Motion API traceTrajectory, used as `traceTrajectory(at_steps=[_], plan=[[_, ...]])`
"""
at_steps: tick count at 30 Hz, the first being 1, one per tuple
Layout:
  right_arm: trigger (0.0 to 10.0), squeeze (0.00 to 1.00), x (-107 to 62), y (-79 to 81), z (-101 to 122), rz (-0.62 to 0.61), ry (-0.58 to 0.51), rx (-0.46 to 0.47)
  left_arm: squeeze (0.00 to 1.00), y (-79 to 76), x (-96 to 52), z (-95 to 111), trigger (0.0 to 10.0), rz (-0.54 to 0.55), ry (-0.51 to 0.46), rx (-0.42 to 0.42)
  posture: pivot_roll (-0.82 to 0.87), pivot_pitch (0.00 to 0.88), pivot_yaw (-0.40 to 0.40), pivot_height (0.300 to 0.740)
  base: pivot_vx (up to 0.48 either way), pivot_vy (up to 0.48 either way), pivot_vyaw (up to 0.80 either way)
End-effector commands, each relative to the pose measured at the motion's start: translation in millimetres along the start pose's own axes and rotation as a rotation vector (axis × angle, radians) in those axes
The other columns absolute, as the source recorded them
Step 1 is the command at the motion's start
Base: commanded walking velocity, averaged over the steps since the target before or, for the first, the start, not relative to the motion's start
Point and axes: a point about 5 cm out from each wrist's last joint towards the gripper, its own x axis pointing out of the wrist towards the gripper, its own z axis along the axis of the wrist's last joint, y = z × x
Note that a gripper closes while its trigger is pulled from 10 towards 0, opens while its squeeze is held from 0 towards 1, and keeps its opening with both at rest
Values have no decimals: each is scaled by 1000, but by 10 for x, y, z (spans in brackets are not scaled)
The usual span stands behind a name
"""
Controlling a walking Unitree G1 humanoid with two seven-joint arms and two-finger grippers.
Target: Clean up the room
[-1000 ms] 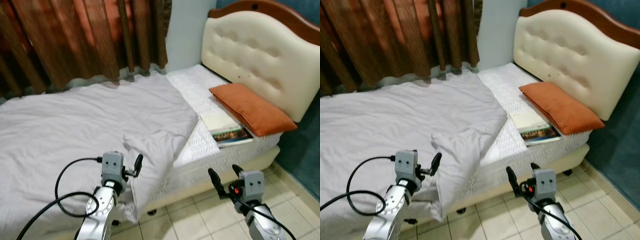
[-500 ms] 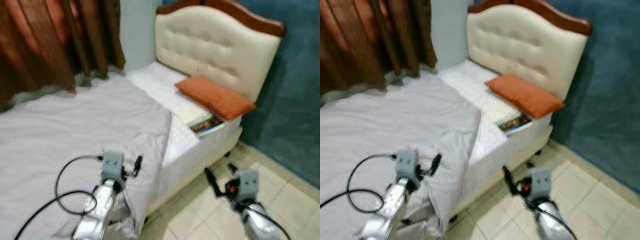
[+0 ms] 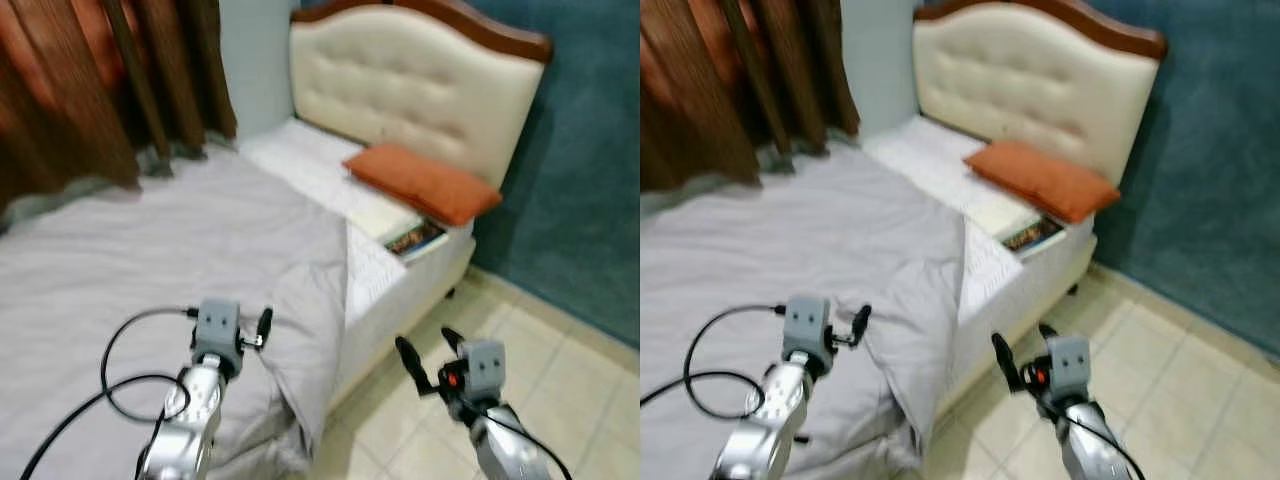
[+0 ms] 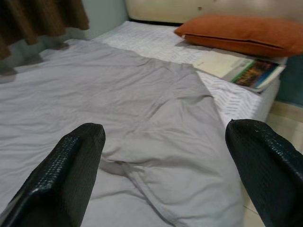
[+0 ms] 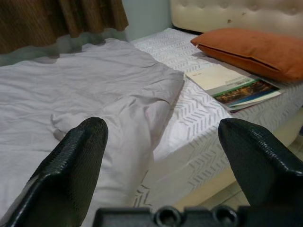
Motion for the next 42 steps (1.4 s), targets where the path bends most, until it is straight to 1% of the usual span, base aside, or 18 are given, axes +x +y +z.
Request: traceTrajectory(at_steps=[1, 6, 8, 9, 10, 11, 12, 13, 15, 18, 19, 20, 26, 27, 30, 37, 40, 42], plan=[[10000, 0, 1, -47, 27, -9, -6, -11, 0, -78, 18, 1, 10000, -23, 6, 7, -119, 9, 48, 740, 450, 0, 0], [10000, 0, 4, -49, 24, -6, -4, -9, 0, -85, 17, -4, 10000, -26, 9, 9, -117, 8, 47, 740, 460, 0, 0], [10000, 0, -13, -51, 65, 0, -18, -5, 0, -14, -19, -38, 10000, 34, 5, -57, -119, 8, 45, 740, 0, 0, 0], [10000, 0, -23, -49, 89, 3, -23, -5, 0, 51, -66, -71, 10000, 75, 3, -117, -119, 8, 45, 740, 0, 0, 0], [10000, 0, -30, -47, 104, 6, -27, -5, 0, 95, -99, -94, 10000, 101, 1, -157, -119, 8, 45, 740, 0, 0, 0], [10000, 0, -45, -56, 117, 12, -25, -8, 0, 122, -162, -141, 10000, 119, 9, -172, -137, 14, 22, 740, 0, 0, 0], [10000, 0, -45, -56, 117, 12, -25, -8, 0, 122, -162, -141, 10000, 119, 9, -172, -137, 14, 22, 740, 0, 0, 0], [10000, 0, -83, -81, 119, 21, -12, -16, 0, 102, -303, -253, 10000, 114, 38, -164, -136, 19, 13, 740, 0, 0, 0], [10000, 0, -114, -117, 114, 26, 1, -25, 0, 62, -364, -296, 10000, 106, 50, -144, -136, 25, -10, 740, 0, 0, 0], [10000, 0, -139, -169, 105, 33, 20, -36, 0, 32, -326, -273, 10000, 86, 41, -117, -129, 28, -28, 740, 0, 0, 0], [10000, 0, -132, -184, 99, 34, 26, -38, 0, 29, -274, -258, 10000, 84, 42, -110, -129, 25, -29, 740, 0, -480, 0], [10000, 0, -129, -187, 99, 35, 29, -38, 0, 25, -256, -251, 10000, 83, 42, -112, -129, 24, -31, 740, 0, -480, 0], [10000, 0, -84, -162, 104, 42, 35, -30, 0, -31, -184, -202, 10000, 70, 32, -111, -128, 14, -36, 740, 0, -480, 0], [10000, 0, -77, -156, 105, 47, 37, -29, 0, -49, -173, -201, 10000, 61, 32, -95, -129, 12, -36, 740, 0, -472, 0], [10000, 0, -70, -154, 103, 49, 37, -28, 0, -48, -160, -209, 10000, 60, 36, -90, -129, 5, -30, 740, 0, -472, 0], [10000, 0, -35, -125, 104, 51, 32, -23, 0, 34, -98, -202, 10000, 90, 43, -89, -130, 1, -19, 740, 0, -467, 0], [10000, 0, -25, -113, 96, 55, 35, -22, 0, 33, -94, -192, 10000, 79, 36, -43, -130, 3, -13, 740, 0, -411, 0], [10000, 0, -21, -109, 96, 42, 31, -16, 0, 35, -80, -165, 10000, 71, 25, 5, -130, 6, -8, 740, 0, 0, 616]])
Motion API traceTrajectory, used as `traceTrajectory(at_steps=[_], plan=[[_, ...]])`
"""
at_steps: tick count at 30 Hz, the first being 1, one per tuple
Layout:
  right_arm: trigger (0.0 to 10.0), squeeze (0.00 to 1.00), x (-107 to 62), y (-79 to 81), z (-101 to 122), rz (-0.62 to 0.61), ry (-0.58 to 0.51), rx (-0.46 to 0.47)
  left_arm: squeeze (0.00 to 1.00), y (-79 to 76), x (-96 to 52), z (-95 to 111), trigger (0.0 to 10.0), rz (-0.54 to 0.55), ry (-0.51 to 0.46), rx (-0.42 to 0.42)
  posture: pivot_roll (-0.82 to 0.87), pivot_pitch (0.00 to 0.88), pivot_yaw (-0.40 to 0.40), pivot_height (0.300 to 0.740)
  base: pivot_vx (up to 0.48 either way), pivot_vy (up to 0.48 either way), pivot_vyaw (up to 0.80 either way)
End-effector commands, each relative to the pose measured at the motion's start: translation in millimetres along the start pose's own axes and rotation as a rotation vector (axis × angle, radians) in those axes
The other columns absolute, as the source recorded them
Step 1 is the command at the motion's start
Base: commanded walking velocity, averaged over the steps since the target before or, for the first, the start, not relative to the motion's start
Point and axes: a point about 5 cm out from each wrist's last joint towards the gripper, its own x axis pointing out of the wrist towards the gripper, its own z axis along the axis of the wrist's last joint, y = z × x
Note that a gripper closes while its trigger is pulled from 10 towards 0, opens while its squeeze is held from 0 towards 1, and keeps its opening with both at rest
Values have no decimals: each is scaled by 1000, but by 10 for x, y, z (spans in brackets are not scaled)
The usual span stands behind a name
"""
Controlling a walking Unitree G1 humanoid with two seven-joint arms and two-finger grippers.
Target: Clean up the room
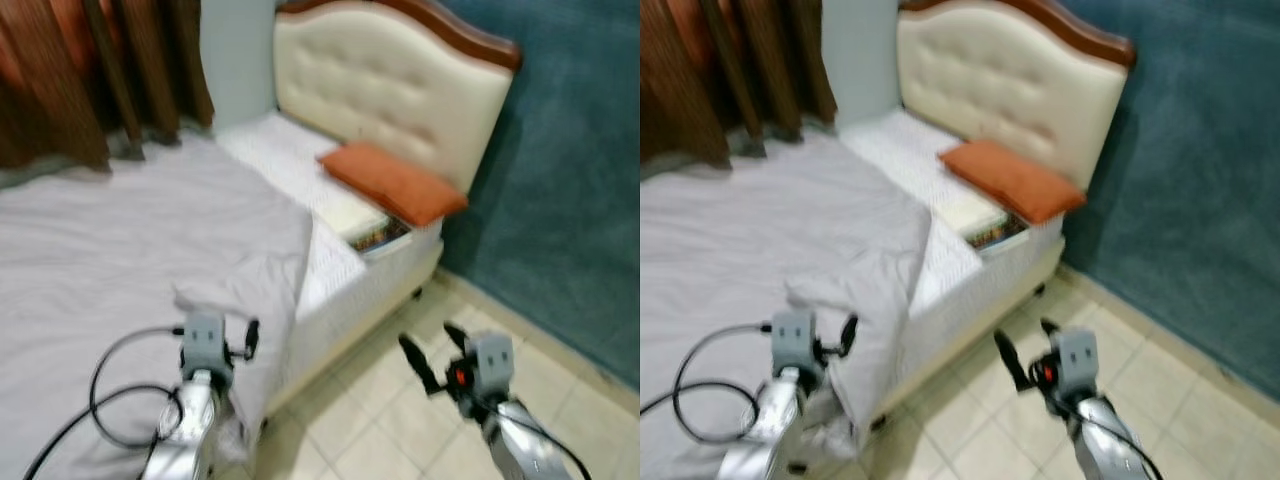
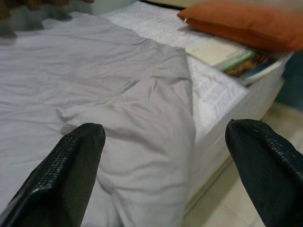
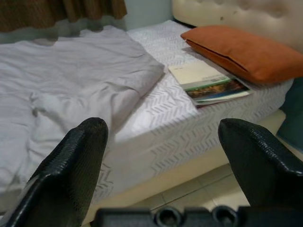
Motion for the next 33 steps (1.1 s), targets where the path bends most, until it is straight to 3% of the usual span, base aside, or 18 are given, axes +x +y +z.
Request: traceTrajectory(at_steps=[1, 6, 21, 33], plan=[[10000, 0, -16, -37, -28, -19, 18, -3, 0, -117, 23, 23, 10000, -40, -11, 31, -129, 7, -5, 740, 0, 0, 613], [10000, 0, -28, -27, -45, -27, 20, -1, 0, -130, 31, 63, 10000, -49, -25, 10, -131, 13, 1, 740, 69, 0, 431], [10000, 0, -48, -23, -71, -33, 25, 4, 0, -173, 45, 69, 10000, -28, -18, -48, -137, 21, 9, 740, 480, 0, 0], [10000, 0, -48, -37, -99, -36, 42, 5, 0, -175, 55, 70, 10000, -19, -11, -56, -134, 28, 10, 740, 480, 0, 466]])
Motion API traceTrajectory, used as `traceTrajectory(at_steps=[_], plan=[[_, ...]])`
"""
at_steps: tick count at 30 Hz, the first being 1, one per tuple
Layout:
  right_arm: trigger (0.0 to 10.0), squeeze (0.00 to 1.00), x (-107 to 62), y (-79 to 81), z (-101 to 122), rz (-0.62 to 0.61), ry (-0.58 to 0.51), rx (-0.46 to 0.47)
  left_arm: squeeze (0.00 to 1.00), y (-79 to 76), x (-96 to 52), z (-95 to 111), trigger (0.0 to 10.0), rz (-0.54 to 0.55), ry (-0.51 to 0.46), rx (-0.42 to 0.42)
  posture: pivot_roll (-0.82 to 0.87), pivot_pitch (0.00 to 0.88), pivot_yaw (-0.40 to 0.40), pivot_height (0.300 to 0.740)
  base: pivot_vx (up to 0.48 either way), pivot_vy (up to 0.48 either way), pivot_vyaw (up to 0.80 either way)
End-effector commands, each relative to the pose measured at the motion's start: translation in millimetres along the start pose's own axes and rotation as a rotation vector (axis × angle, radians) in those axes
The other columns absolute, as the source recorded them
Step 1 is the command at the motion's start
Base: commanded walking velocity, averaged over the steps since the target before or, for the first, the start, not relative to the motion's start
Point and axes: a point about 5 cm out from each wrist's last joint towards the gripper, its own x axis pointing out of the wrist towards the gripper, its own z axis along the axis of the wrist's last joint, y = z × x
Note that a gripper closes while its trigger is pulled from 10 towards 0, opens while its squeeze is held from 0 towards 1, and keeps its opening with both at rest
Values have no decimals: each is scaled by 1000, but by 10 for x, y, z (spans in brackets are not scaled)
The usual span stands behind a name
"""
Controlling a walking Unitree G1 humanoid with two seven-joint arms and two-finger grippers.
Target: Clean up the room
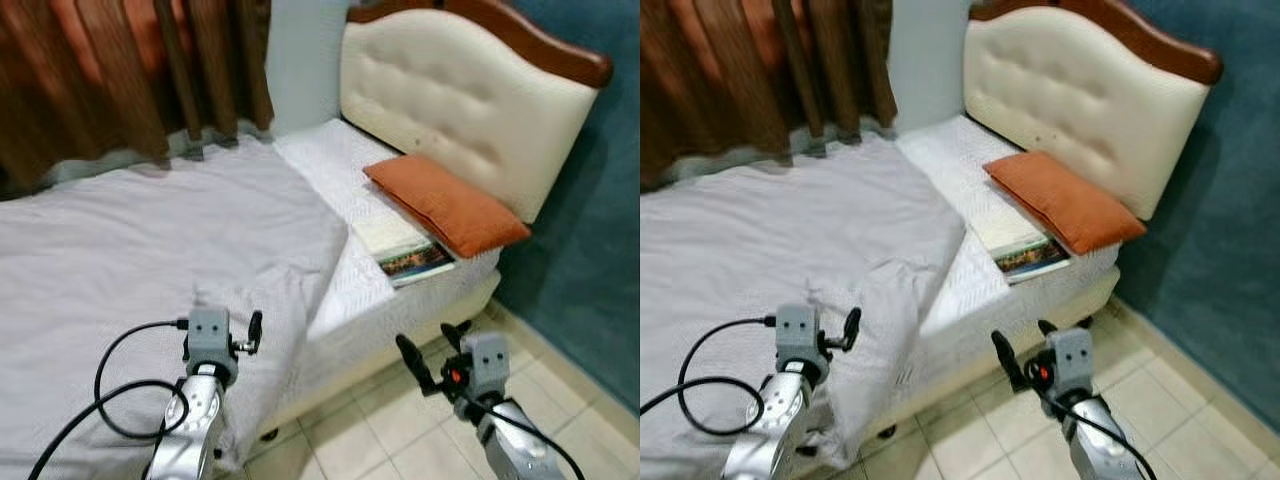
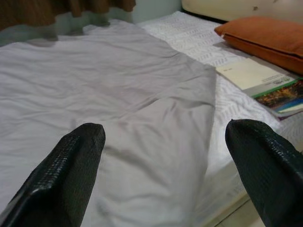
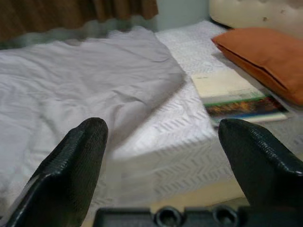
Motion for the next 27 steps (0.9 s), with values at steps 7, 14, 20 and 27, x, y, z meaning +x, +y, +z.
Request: traceTrajectory(at_steps=[7, 14, 20, 27], plan=[[10000, 0, 13, -10, -12, 5, 16, -2, 0, 8, 10, 13, 10000, 8, 4, -12, -134, 28, 10, 740, 479, 0, 0], [10000, 0, 6, 7, -23, 10, 18, -1, 0, 10, 19, 12, 10000, -1, 12, 2, -134, 28, 12, 740, 466, 0, 0], [10000, 0, -158, 67, -59, 15, 42, 11, 0, 106, 321, -49, 10000, -33, 154, 142, -158, 133, 5, 740, 54, 0, 0], [10000, 0, -726, 182, -77, 24, 116, 4, 0, 263, 567, 122, 10000, 101, 153, 160, -337, 384, -57, 740, 0, 0, 0]])
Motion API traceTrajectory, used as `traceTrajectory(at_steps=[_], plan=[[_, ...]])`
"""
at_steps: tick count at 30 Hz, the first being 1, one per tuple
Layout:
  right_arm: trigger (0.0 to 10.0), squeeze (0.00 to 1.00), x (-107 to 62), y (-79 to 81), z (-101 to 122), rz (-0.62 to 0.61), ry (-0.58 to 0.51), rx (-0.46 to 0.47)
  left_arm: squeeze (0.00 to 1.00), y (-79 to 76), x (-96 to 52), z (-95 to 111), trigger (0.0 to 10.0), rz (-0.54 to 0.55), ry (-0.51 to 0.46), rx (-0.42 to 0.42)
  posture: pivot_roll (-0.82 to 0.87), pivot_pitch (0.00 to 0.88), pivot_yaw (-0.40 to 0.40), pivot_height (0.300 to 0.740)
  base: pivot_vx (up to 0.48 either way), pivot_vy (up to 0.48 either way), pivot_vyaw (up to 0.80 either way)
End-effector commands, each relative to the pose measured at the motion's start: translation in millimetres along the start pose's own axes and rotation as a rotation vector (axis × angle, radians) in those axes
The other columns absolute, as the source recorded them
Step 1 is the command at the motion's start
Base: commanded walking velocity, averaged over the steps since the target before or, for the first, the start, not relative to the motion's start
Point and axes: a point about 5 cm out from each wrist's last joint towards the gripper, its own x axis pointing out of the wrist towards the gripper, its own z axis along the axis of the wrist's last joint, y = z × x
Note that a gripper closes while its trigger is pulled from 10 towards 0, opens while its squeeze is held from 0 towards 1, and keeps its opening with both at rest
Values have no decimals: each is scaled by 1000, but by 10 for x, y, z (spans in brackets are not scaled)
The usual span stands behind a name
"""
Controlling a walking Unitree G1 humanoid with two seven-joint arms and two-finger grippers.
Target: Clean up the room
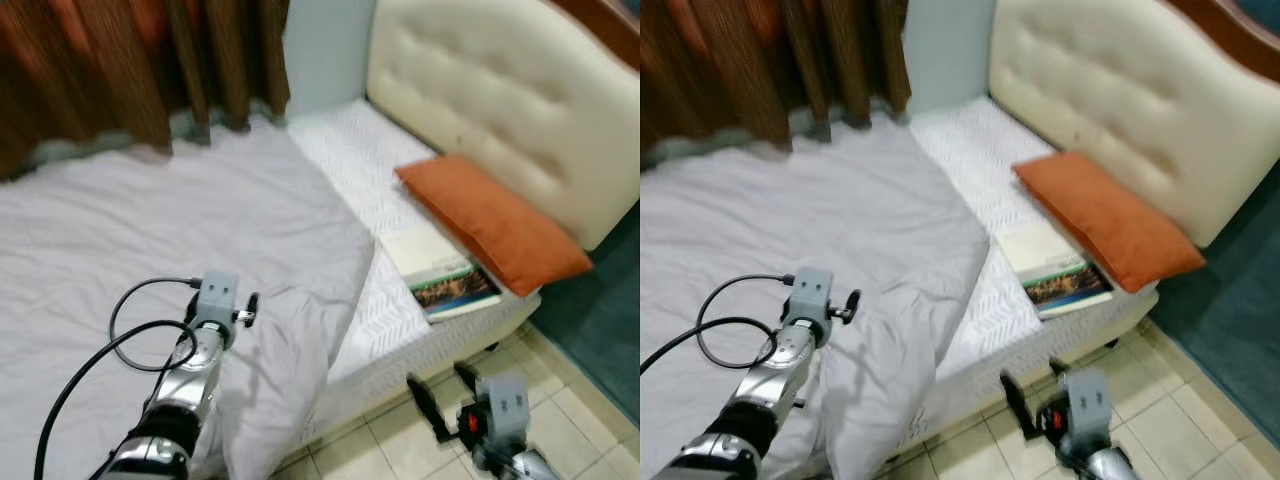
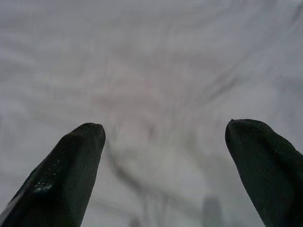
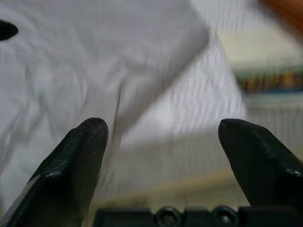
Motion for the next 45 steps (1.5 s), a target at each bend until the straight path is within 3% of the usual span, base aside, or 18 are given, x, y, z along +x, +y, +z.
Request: traceTrajectory(at_steps=[1, 7, 11, 15, 16, 22, 26, 27, 29, 32, 38, 45], plan=[[10000, 0, -124, 9, 76, 0, -9, -18, 0, -49, 38, 52, 10000, 22, -14, -13, -337, 384, -57, 740, 0, 0, 0], [10000, 0, -564, 248, 236, 18, 11, 8, 0, -33, 118, 273, 10000, 98, -90, 5, -424, 542, -105, 740, 0, 0, 0], [10000, 0, -675, 397, 338, 55, 14, 34, 0, 90, 130, 307, 10000, 156, -99, -12, -436, 583, -112, 740, 0, 0, 0], [10000, 0, -745, 565, 383, 129, 31, 109, 0, 220, 130, 281, 10000, 205, -77, -53, -450, 606, -117, 740, 0, 0, 0], [10000, 0, -772, 646, 390, 175, 47, 167, 0, 251, 130, 251, 10000, 204, -52, -103, -453, 612, -118, 740, 0, 0, 0], [10000, 0, -772, 770, 360, 296, 109, 230, 0, 281, 140, 221, 10000, 201, -4, -198, -461, 627, -118, 740, 0, 0, 0], [10000, 0, -744, 792, 328, 340, 130, 218, 0, 237, 150, 203, 10000, 171, 28, -267, -474, 624, -119, 740, 0, 0, 0], [10000, 0, -725, 803, 334, 358, 132, 217, 0, 194, 154, 188, 0, 147, 46, -312, -481, 618, -122, 740, 0, 0, 0], [10000, 0, -702, 824, 355, 381, 133, 217, 0, 86, 158, 161, 0, 95, 73, -396, -485, 616, -120, 740, 0, 0, 0], [10000, 0, -718, 827, 352, 382, 146, 220, 0, -21, 154, 131, 0, 47, 95, -417, -485, 617, -118, 740, 0, 0, 0], [10000, 0, -794, 836, 329, 376, 174, 224, 0, -114, 130, 64, 0, 10, 111, -296, -489, 615, -114, 740, 0, 0, 0], [10000, 0, -787, 825, 317, 367, 178, 227, 0, -216, 129, 89, 0, -51, 93, -294, -461, 596, -96, 740, 0, 0, 0]])
